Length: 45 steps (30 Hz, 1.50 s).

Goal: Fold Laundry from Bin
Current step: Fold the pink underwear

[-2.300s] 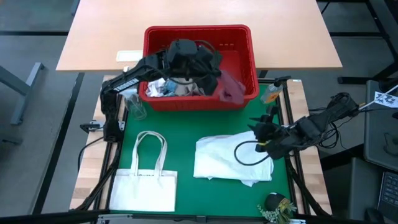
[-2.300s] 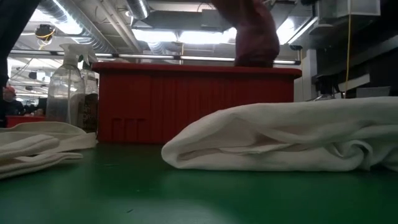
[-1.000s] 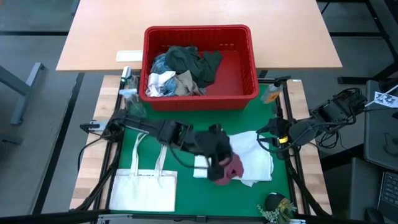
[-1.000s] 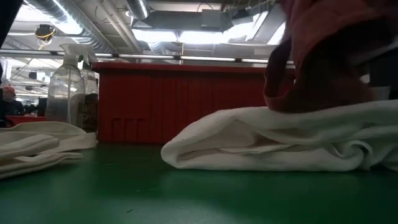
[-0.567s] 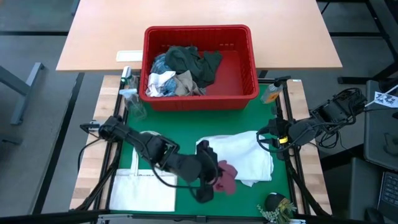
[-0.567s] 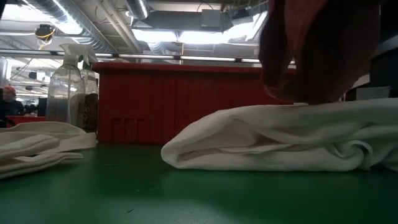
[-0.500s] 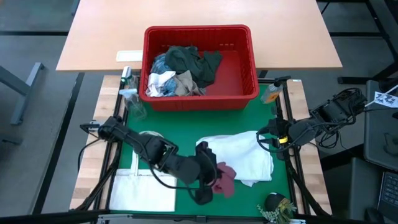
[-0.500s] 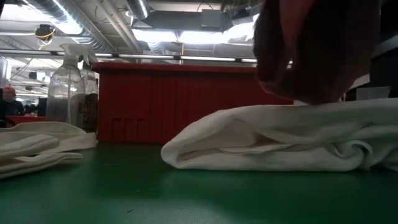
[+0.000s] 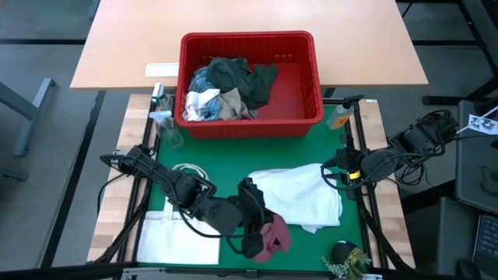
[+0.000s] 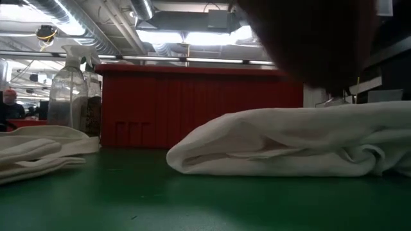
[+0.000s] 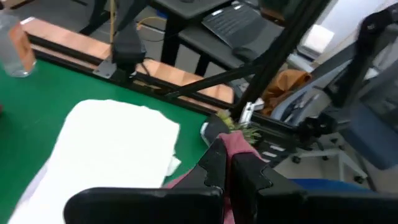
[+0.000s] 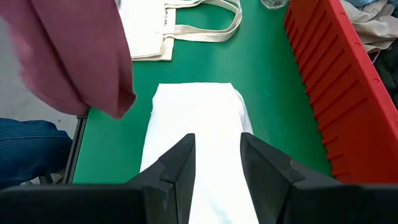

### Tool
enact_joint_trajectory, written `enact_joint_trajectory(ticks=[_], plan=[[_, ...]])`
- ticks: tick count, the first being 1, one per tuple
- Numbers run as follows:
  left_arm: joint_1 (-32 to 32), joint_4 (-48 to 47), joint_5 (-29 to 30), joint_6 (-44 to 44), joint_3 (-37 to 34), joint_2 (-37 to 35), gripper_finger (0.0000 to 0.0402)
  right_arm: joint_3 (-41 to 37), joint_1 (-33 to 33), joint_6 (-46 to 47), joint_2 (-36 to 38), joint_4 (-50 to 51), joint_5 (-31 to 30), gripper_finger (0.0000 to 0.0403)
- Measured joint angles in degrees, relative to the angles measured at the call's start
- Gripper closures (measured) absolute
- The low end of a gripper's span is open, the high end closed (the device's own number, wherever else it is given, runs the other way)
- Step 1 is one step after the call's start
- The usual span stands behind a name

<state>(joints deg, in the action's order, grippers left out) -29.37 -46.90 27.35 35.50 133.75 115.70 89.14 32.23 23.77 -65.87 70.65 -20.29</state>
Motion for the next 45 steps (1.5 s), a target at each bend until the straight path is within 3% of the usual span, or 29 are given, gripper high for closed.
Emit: enact_joint_trajectory(ticks=[7,18,26,39,45], plan=[[4.82,8.13,-0.09,0.0,-10.1,0.26,0.0401,0.0,0.0,1.94,0.0,0.25,0.58,0.0274],[14.93,39.51,-2.93,-0.1,-32.37,0.39,0.0402,0.0,0.02,9.0,0.0,6.64,3.69,0.0274],[20.75,46.71,-4.55,-0.59,-40.28,0.39,0.0398,0.0,0.02,9.18,0.0,7.32,3.46,0.0274],[23.41,47.09,-5.83,-13.55,-41.39,0.39,0.026,0.0,0.0,9.18,0.0,7.28,3.3,0.0274],[23.44,47.59,-5.81,-15.62,-40.83,0.28,0.0222,0.0,0.0,9.34,0.0,7.3,3.28,0.0274]])
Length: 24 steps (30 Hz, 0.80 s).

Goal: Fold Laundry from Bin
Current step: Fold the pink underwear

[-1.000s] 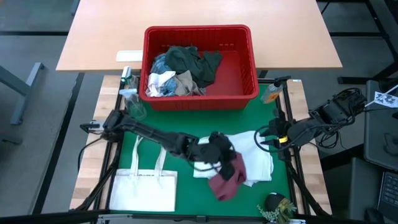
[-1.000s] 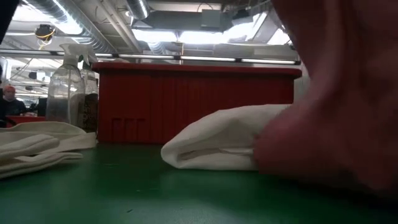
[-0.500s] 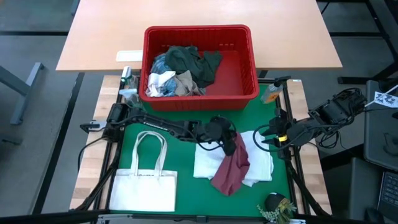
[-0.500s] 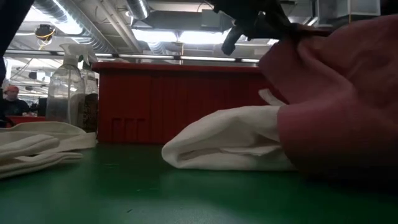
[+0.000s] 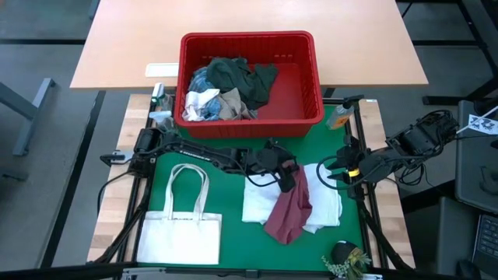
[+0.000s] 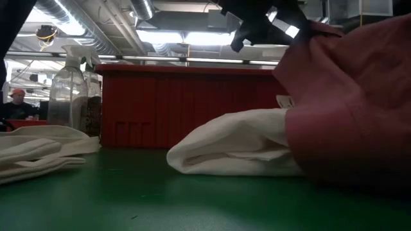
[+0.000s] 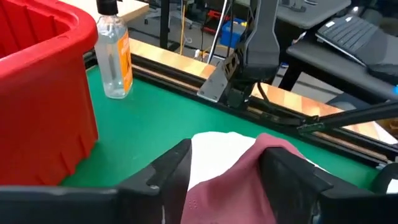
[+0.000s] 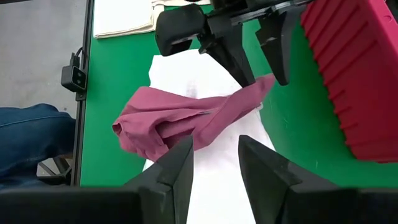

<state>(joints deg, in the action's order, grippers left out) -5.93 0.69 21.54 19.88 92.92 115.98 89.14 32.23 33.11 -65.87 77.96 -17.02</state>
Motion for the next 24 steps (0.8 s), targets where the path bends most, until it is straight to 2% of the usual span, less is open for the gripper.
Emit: enact_joint_trajectory(ticks=[10,15,20,24], plan=[[-0.77,-1.68,-0.39,0.37,0.02,-1.97,0.0212,0.0,0.0,7.06,-1.21,5.39,0.24,0.0274],[-1.03,-2.06,-2.82,0.8,0.04,-2.8,0.0212,0.0,0.0,7.58,-2.84,7.42,-0.38,0.0274],[-0.94,-2.37,-3.18,1.01,0.11,-0.53,0.0212,0.0,0.0,7.05,-4.62,7.4,-0.39,0.0274],[-1.09,-3.43,-6.21,3.91,0.07,1.33,0.0212,0.0,0.0,6.99,-6.28,7.45,-0.28,0.0274]])
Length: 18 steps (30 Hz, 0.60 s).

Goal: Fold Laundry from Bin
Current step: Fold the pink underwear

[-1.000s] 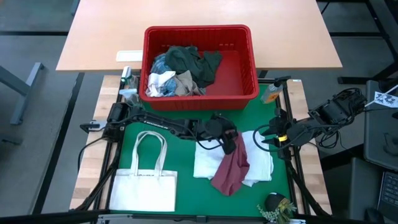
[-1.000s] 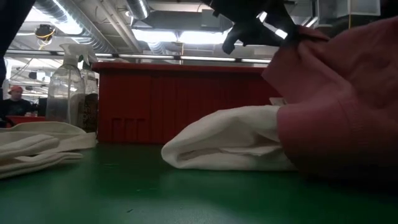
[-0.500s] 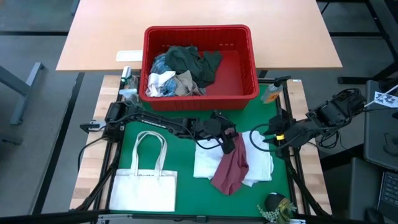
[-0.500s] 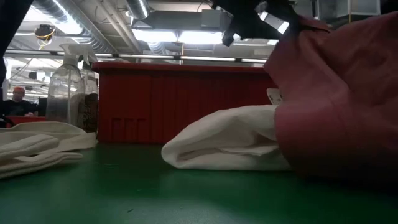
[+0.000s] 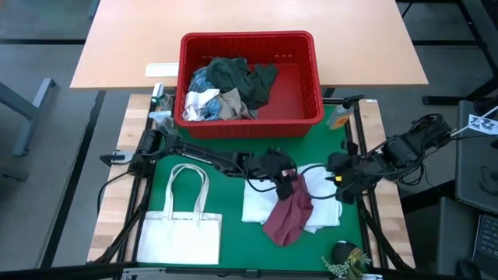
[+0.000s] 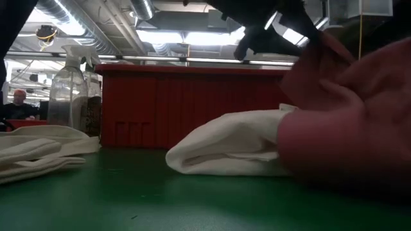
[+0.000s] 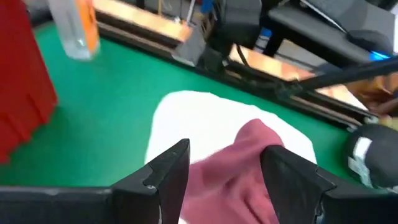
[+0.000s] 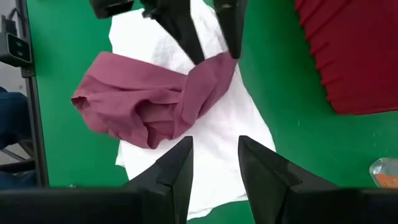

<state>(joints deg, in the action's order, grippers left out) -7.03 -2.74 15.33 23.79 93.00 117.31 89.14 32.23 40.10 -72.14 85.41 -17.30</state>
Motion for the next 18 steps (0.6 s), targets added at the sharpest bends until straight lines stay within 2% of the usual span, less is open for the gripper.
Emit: enact_joint_trajectory(ticks=[6,16,18], plan=[[-0.12,-2.25,-2.79,5.54,0.06,0.22,0.022,0.0,0.0,-0.05,-1.76,0.04,0.41,0.0274],[-0.22,-5.67,-20.8,11.82,0.04,0.2,0.0238,0.0,0.0,-0.1,-2.27,0.27,0.41,0.0274],[-0.22,-5.78,-22.04,12.09,0.04,0.18,0.0242,0.0,0.0,-0.18,-2.27,0.44,0.41,0.0274]])
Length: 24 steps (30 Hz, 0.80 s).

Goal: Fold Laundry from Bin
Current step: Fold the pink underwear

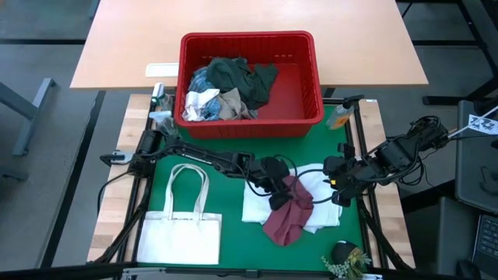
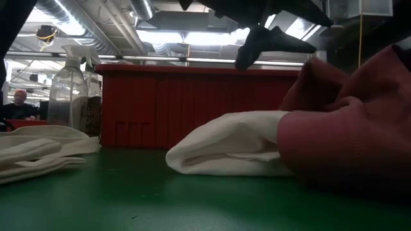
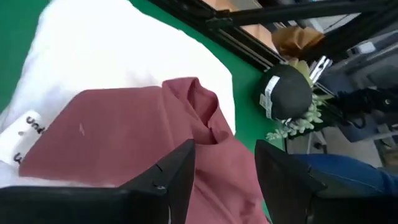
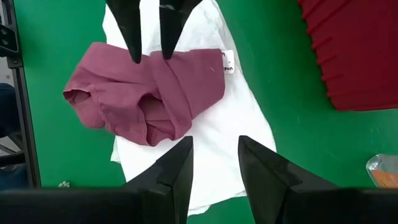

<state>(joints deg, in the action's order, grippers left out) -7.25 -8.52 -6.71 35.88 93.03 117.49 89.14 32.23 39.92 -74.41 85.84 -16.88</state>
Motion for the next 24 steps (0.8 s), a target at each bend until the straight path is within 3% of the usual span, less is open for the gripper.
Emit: enact_joint_trajectory(ticks=[7,10,17,20,24], plan=[[0.84,0.07,10.6,-0.13,0.0,0.02,0.0246,0.0,0.0,-2.95,0.0,-0.7,-0.72,0.0274],[1.9,0.04,6.51,0.63,-0.02,-0.06,0.0246,0.0,0.0,-2.92,-0.42,-2.3,-2.91,0.0274],[0.73,-7.41,-14.4,7.78,-0.04,-0.69,0.0246,0.0,0.0,-3.29,-3.05,-7.01,-4.16,0.0274],[-1.84,-13.28,-14.3,8.98,-0.07,-0.68,0.0246,0.0,0.0,-5.04,-5.48,-7.71,-4.28,0.0274],[-6.26,-18.81,-7.0,9.05,-0.09,-0.55,0.0246,0.0,0.0,-7.02,-9.25,-7.88,-4.1,0.0274]])
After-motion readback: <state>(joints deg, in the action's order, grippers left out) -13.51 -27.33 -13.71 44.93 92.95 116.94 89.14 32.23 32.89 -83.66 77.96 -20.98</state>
